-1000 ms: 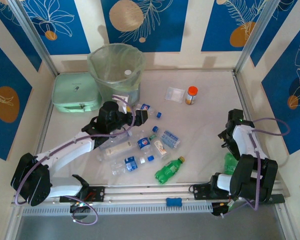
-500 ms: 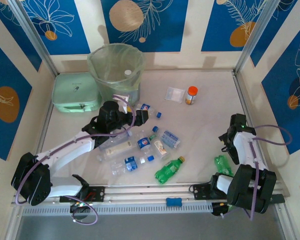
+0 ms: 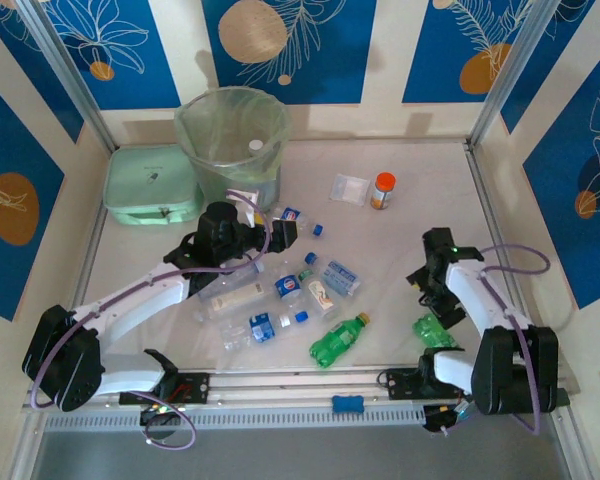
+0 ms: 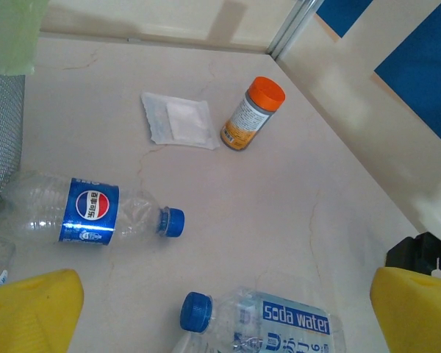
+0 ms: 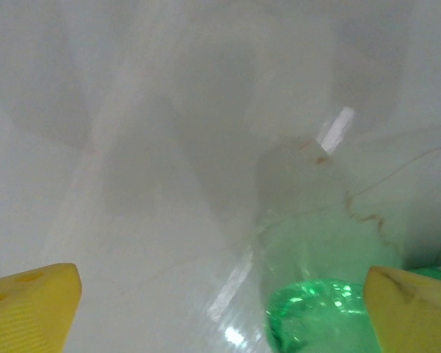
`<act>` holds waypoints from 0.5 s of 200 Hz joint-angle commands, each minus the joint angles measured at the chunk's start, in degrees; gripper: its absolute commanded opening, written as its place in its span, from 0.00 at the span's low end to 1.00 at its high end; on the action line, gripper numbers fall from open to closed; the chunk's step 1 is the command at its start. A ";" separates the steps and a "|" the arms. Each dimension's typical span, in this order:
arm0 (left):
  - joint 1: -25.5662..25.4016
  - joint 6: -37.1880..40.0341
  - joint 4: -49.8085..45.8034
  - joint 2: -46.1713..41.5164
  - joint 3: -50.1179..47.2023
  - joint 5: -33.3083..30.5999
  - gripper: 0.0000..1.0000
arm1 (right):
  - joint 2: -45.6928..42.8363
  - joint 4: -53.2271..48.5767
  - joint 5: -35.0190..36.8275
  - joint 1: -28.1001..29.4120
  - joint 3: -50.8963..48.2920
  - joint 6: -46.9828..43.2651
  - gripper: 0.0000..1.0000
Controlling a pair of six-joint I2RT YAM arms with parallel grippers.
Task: Put the plastic bottles in the bin
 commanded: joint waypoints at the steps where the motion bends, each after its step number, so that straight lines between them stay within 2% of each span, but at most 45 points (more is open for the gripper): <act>1: 0.30 0.44 1.33 -2.18 -0.95 -0.47 1.00 | 3.50 -1.11 -1.66 5.38 5.72 4.12 0.99; 21: 0.29 0.87 0.89 -2.87 -1.32 -1.09 1.00 | 5.61 -3.80 -0.01 8.53 10.31 3.48 0.99; 44: 0.38 1.30 1.01 -3.43 -2.00 -1.77 1.00 | 4.49 -6.98 0.92 7.63 11.89 2.30 0.99; 67: 0.45 1.36 1.38 -3.29 -2.40 -1.75 1.00 | 2.00 -13.71 -2.27 5.72 12.24 3.40 0.99; 100: 0.46 1.98 2.78 -2.39 -2.92 -2.01 1.00 | -2.95 -22.42 -8.38 5.29 12.58 12.02 0.99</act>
